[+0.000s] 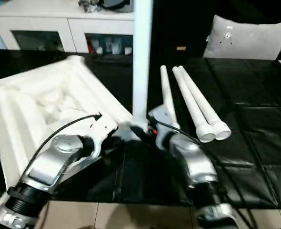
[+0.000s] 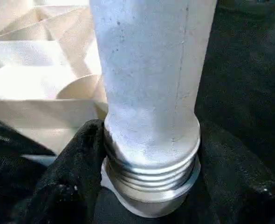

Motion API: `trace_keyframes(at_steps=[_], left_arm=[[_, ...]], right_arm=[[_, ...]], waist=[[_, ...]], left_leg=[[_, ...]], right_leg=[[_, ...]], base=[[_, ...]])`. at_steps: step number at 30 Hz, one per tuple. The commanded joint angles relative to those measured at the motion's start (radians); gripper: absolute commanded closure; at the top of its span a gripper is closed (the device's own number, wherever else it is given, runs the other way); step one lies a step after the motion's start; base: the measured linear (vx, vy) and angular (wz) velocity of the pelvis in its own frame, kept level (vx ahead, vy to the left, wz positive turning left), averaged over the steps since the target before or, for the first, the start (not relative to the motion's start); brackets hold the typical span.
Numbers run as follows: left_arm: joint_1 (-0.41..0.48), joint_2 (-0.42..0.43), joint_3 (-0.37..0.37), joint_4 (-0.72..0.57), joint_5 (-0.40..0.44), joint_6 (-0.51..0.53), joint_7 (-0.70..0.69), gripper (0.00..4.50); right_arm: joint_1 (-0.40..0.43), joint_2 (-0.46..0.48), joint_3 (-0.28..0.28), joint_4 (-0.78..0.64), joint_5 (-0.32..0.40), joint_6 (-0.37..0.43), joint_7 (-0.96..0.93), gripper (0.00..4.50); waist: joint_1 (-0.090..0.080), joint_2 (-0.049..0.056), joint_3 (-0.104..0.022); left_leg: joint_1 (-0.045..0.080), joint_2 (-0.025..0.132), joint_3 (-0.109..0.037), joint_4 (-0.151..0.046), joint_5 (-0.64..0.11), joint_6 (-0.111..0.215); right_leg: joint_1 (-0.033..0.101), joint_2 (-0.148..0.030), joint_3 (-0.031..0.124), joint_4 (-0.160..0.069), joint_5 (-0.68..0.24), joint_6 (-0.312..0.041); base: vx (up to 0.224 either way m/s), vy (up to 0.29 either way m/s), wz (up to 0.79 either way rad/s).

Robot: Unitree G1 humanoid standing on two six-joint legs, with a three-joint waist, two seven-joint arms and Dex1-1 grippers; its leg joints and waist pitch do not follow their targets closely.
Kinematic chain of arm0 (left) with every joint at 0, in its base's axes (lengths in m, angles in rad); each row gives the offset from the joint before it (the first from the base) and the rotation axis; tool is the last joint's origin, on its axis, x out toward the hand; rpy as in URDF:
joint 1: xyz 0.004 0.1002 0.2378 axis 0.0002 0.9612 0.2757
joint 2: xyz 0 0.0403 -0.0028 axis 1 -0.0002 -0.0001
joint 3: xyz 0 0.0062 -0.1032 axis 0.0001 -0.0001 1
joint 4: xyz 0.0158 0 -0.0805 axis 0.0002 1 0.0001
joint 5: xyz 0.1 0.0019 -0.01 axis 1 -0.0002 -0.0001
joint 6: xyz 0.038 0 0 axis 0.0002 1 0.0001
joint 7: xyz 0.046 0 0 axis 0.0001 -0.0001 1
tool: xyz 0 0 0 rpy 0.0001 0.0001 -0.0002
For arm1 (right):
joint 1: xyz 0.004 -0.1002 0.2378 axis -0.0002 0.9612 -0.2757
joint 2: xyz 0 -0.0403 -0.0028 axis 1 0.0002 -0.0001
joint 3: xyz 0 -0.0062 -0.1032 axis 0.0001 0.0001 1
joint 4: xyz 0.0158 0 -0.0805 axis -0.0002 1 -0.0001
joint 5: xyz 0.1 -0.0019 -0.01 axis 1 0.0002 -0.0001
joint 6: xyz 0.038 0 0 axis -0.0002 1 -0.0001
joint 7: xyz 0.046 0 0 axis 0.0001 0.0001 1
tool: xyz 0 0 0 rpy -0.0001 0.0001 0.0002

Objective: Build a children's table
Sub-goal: Rotate leg to tighten

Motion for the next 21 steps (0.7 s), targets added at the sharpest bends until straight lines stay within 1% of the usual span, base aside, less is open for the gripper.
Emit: trace_keyframes(at_steps=[1, 2, 3, 4, 5, 6, 8, 10, 11, 12, 13, 14, 15, 18, 21], left_arm=[[-0.006, -0.021, -0.021, -0.049, -0.017, -0.008, -0.002, 4.50], [-0.006, -0.014, -0.024, -0.053, -0.015, -0.007, -0.001, 4.50], [-0.006, -0.011, -0.024, -0.053, -0.015, -0.008, -0.002, 4.50], [-0.006, -0.009, -0.024, -0.053, -0.015, -0.009, -0.003, 4.50], [-0.007, 0.003, -0.025, -0.053, -0.018, -0.011, -0.006, 4.50], [-0.007, 0.005, -0.025, -0.053, -0.017, -0.012, -0.007, 4.50], [-0.009, 0.016, -0.028, -0.052, -0.017, -0.016, -0.020, 4.50], [-0.009, 0.034, -0.038, -0.049, -0.018, -0.030, -0.039, 4.50], [-0.008, 0.045, -0.043, -0.047, -0.020, -0.038, -0.051, 4.50], [-0.007, 0.055, -0.048, -0.045, -0.022, -0.049, -0.066, 4.50], [-0.006, 0.064, -0.052, -0.045, -0.025, -0.051, -0.078, 4.50], [-0.004, 0.089, -0.064, -0.039, -0.030, -0.072, -0.114, 4.50], [-0.003, 0.101, -0.069, -0.033, -0.033, -0.087, -0.131, 4.50], [-0.002, 0.128, -0.081, -0.023, -0.039, -0.111, -0.170, 4.50], [0.000, 0.172, -0.102, -0.015, -0.047, -0.154, -0.243, 4.50]], right_arm=[[0.006, 0.013, 0.032, 0.026, -0.013, 0.006, 0.009, 1.11], [0.009, 0.008, 0.026, 0.022, -0.017, 0.003, 0.001, 1.11], [0.009, 0.007, 0.024, 0.021, -0.017, 0.002, 0.001, 0.95], [0.010, 0.005, 0.023, 0.020, -0.017, 0.001, 0.001, 0.95], [0.014, -0.005, 0.017, 0.012, -0.013, -0.007, 0.008, 0.83], [0.015, -0.010, 0.014, 0.008, -0.013, -0.011, 0.010, 0.71], [0.024, -0.031, 0.010, -0.008, -0.005, -0.028, 0.039, 0.64], [0.034, -0.053, 0.007, -0.024, 0.004, -0.037, 0.070, 0.35], [0.041, -0.072, 0.009, -0.035, 0.009, -0.042, 0.098, 0.30], [0.047, -0.090, 0.012, -0.045, 0.012, -0.045, 0.123, 0.30], [0.051, -0.103, 0.014, -0.050, 0.014, -0.049, 0.144, 0.18], [0.060, -0.144, 0.020, -0.066, 0.027, -0.058, 0.209, 0.18], [0.064, -0.162, 0.021, -0.073, 0.036, -0.059, 0.239, 0.08], [0.071, -0.203, 0.025, -0.089, 0.055, -0.064, 0.314, 0.08], [0.075, -0.252, 0.030, -0.112, 0.082, -0.055, 0.407, 0.08]], waist=[[0.012, -0.010, -0.066], [0.012, -0.008, -0.066], [0.014, -0.008, -0.066], [0.016, -0.007, -0.067], [0.018, -0.005, -0.069], [0.018, -0.007, -0.066], [0.018, -0.007, -0.064], [0.020, -0.007, -0.062], [0.021, -0.008, -0.064], [0.024, -0.007, -0.063], [0.026, -0.008, -0.063], [0.030, -0.007, -0.064], [0.035, -0.008, -0.064], [0.040, -0.008, -0.064], [0.044, -0.008, -0.065]], left_leg=[[-0.003, 0.056, -0.022, -0.062, -0.068, 0.087], [-0.003, 0.057, -0.022, -0.062, -0.052, 0.097], [-0.003, 0.058, -0.022, -0.061, -0.050, 0.100], [-0.001, 0.059, -0.021, -0.061, -0.047, 0.106], [-0.001, 0.059, -0.021, -0.060, -0.051, 0.107], [-0.002, 0.059, -0.020, -0.061, -0.060, 0.104], [0.000, 0.060, -0.020, -0.063, -0.088, 0.096], [-0.001, 0.060, -0.020, -0.064, -0.106, 0.087], [0.001, 0.061, -0.021, -0.064, -0.108, 0.084], [0.002, 0.060, -0.021, -0.064, -0.119, 0.083], [0.002, 0.060, -0.020, -0.064, -0.120, 0.082], [0.003, 0.060, -0.020, -0.063, -0.123, 0.083], [0.002, 0.060, -0.020, -0.062, -0.120, 0.085], [0.003, 0.061, -0.020, -0.062, -0.119, 0.090], [0.004, 0.062, -0.021, -0.062, -0.115, 0.094]], right_leg=[[0.058, -0.090, 0.056, -0.073, -0.144, -0.200], [0.057, -0.088, 0.056, -0.068, -0.098, -0.214], [0.058, -0.089, 0.055, -0.068, -0.086, -0.219], [0.057, -0.089, 0.055, -0.065, -0.069, -0.228], [0.060, -0.090, 0.055, -0.065, -0.068, -0.232], [0.060, -0.090, 0.055, -0.067, -0.079, -0.231], [0.059, -0.091, 0.054, -0.072, -0.120, -0.225], [0.061, -0.092, 0.055, -0.076, -0.155, -0.211], [0.061, -0.091, 0.055, -0.075, -0.160, -0.208], [0.059, -0.091, 0.056, -0.076, -0.175, -0.202], [0.060, -0.091, 0.056, -0.077, -0.178, -0.199], [0.060, -0.091, 0.056, -0.077, -0.183, -0.197], [0.061, -0.091, 0.057, -0.077, -0.183, -0.191], [0.059, -0.090, 0.056, -0.076, -0.179, -0.194], [0.059, -0.090, 0.055, -0.075, -0.181, -0.195]], base=[[0.050, -0.007, 0.02], [0.000, 0.000, 0.00], [0.000, 0.000, 0.00], [0.000, 0.000, 0.00], [0.000, 0.000, 0.00], [0.000, 0.000, 0.00], [0.000, 0.000, 0.00], [0.000, 0.000, 0.00], [0.000, 0.000, 0.00], [0.000, 0.000, 0.00], [0.000, 0.000, 0.00], [0.000, 0.000, 0.00], [0.000, 0.000, 0.00], [0.000, 0.000, 0.00], [0.000, 0.000, 0.00]])
